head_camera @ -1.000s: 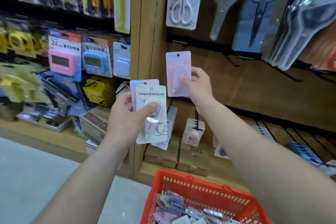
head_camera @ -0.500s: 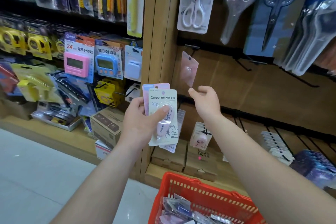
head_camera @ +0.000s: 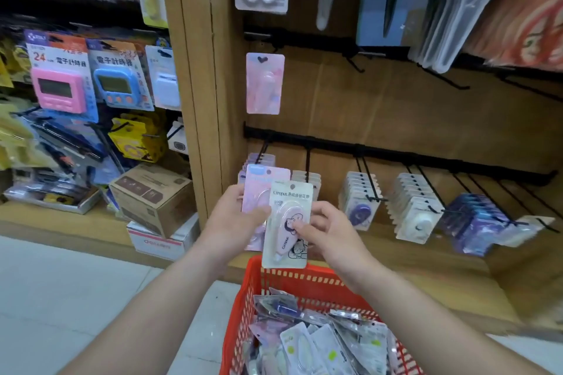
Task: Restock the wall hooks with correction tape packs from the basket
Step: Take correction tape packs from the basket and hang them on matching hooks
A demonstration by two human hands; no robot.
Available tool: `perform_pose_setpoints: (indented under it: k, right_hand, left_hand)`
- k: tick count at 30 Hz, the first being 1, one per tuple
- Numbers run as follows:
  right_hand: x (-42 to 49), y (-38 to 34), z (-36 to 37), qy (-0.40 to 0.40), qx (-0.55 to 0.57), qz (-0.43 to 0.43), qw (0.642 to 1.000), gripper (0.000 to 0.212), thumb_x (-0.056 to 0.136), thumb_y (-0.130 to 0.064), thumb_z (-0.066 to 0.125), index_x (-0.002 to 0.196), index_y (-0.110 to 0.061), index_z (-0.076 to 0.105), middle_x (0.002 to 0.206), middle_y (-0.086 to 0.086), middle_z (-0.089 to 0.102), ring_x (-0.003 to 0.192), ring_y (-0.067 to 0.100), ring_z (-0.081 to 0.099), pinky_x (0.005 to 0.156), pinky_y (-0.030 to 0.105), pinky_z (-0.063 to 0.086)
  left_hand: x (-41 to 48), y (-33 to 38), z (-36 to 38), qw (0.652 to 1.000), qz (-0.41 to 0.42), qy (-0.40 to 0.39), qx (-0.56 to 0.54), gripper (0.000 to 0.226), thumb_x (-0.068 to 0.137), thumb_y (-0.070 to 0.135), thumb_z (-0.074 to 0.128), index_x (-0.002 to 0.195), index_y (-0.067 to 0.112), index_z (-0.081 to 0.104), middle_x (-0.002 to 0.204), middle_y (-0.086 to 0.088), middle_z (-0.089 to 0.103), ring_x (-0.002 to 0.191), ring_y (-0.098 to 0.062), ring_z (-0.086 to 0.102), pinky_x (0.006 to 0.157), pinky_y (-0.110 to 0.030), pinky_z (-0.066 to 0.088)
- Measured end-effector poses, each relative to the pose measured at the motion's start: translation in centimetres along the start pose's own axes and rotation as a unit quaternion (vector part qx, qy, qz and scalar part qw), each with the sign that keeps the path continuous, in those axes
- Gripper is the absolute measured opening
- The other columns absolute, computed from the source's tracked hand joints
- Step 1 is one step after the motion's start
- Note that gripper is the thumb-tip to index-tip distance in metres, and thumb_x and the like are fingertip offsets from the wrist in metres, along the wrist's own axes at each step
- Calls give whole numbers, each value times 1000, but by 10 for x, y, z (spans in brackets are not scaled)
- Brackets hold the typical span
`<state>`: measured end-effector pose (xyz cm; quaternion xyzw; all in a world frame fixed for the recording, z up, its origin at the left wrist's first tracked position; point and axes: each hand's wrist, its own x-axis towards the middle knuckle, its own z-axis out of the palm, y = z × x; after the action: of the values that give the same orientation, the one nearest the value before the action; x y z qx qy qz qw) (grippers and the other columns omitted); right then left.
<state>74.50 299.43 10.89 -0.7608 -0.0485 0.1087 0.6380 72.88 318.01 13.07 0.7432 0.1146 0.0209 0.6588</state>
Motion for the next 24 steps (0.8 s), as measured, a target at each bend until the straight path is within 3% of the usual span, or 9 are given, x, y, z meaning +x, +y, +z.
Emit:
perform_pose_setpoints:
  k: [3, 6, 9, 11, 13, 16, 20, 24]
  right_hand:
    - [-11, 32, -32, 28, -9, 36, 999, 21, 97, -14, 69, 116, -15, 60, 105, 0, 79, 100, 19, 75, 92, 48, 59]
    - [-19, 56, -72, 51, -24, 70, 996, 23, 97, -15, 69, 118, -14, 59, 106, 0, 79, 98, 19, 76, 87, 45, 60]
    - [-18, 73, -120, 86, -31, 104, 990, 28, 95, -20, 73, 118, -15, 58, 107, 3, 78, 95, 22, 77, 78, 43, 60]
    - [-15, 82, -150, 120, -29, 121, 985, 26, 95, -20, 73, 115, -16, 57, 106, 6, 77, 95, 26, 76, 83, 49, 61]
    - [-12, 89, -176, 149, -36, 124, 980, 17, 97, -15, 69, 110, -18, 58, 106, 8, 76, 94, 24, 75, 82, 46, 61]
    - [-8, 98, -208, 196, -40, 120, 972, 10, 99, -14, 66, 102, -17, 57, 100, 7, 75, 87, 17, 73, 67, 32, 55]
    - [1, 116, -235, 235, -42, 133, 962, 20, 101, -20, 65, 114, -15, 51, 113, 9, 70, 100, 23, 71, 85, 46, 59]
    - [10, 123, -243, 260, -33, 133, 956, 14, 102, -18, 61, 109, -20, 50, 114, 5, 66, 105, 21, 69, 93, 50, 58]
  left_hand:
    - [-5, -12, 14, 999, -9, -25, 32, 20, 97, 18, 69, 102, 33, 57, 107, 7, 73, 88, -11, 74, 67, -31, 59]
    - [-7, -17, 29, 998, -15, -44, 48, 20, 96, 16, 71, 108, 28, 61, 104, 6, 77, 81, -8, 76, 61, -28, 58]
    - [-8, -18, 48, 995, -22, -63, 72, 21, 95, 18, 73, 111, 21, 61, 99, 7, 78, 82, -14, 77, 72, -41, 64]
    - [-7, -19, 62, 993, -27, -79, 85, 21, 94, 20, 74, 109, 24, 60, 101, 6, 77, 84, -17, 78, 79, -49, 63]
    - [-5, -18, 77, 991, -28, -92, 94, 22, 93, 18, 74, 109, 22, 60, 102, 4, 77, 85, -18, 77, 81, -53, 62]
    - [1, -19, 101, 989, -25, -105, 99, 26, 93, 12, 74, 115, 13, 60, 105, -1, 77, 87, -20, 77, 74, -43, 63]
    - [9, -23, 125, 989, -22, -116, 91, 27, 93, 8, 73, 117, 13, 61, 105, -1, 77, 85, -14, 77, 57, -23, 58]
    - [16, -24, 140, 990, -26, -118, 77, 24, 93, 8, 73, 113, 16, 63, 105, -1, 78, 84, -15, 77, 59, -26, 58]
